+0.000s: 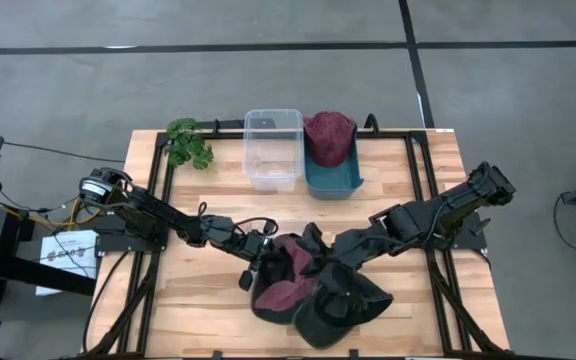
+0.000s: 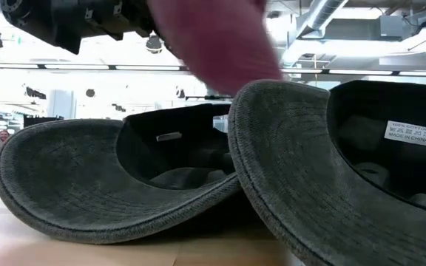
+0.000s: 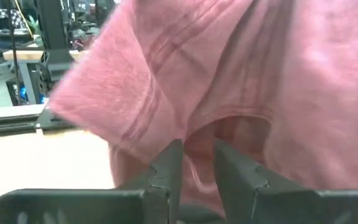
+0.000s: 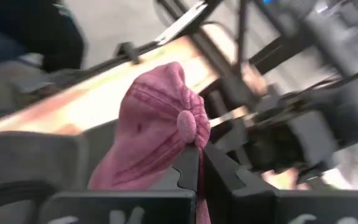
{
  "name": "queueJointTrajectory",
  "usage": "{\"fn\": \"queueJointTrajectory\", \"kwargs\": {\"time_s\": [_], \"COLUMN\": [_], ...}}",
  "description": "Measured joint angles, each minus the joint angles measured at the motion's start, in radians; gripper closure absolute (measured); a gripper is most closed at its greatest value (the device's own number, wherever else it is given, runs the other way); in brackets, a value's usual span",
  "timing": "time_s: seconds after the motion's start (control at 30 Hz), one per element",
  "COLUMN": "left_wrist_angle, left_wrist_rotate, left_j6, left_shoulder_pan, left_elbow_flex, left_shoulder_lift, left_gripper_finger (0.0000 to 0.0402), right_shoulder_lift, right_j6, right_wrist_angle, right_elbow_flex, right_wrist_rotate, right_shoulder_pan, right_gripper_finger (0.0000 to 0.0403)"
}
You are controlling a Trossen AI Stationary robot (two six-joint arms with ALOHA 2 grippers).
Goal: Pick & Place hat
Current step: Put the red cap into the blue bin
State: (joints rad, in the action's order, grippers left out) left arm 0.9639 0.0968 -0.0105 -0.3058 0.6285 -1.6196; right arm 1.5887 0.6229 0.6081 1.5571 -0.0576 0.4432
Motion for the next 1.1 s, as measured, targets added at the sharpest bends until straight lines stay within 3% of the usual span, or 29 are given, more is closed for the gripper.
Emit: {"fn": "queueJointTrajectory", "kwargs": {"time_s": [0.13,0.27,0.47,1.1], "left_wrist_angle": [0.0,0.001,-0.006,-0.067], "left_wrist_rotate": [0.0,0.0,0.001,0.001], "left_j6": [0.0,0.004,0.019,0.045], "left_shoulder_pan": [0.0,-0.001,-0.002,-0.058], "left_elbow_flex": [-0.007,-0.007,-0.007,-0.008], "left_shoulder_lift": [0.0,0.0,0.0,0.001], "left_gripper_finger": [0.0314,0.0314,0.0314,0.0314], "right_shoulder_lift": [0.0,0.0,0.0,-0.015], "right_j6": [-0.068,-0.16,-0.253,-0.446], "right_wrist_angle": [0.109,0.178,0.26,0.415], "right_elbow_flex": [0.017,0.029,0.029,0.029], "right_wrist_rotate": [0.086,0.252,0.371,0.392], "right_shoulder_pan": [-0.006,-0.028,-0.049,-0.101], "right_gripper_finger": [0.0403,0.0403,0.0403,0.0403]}}
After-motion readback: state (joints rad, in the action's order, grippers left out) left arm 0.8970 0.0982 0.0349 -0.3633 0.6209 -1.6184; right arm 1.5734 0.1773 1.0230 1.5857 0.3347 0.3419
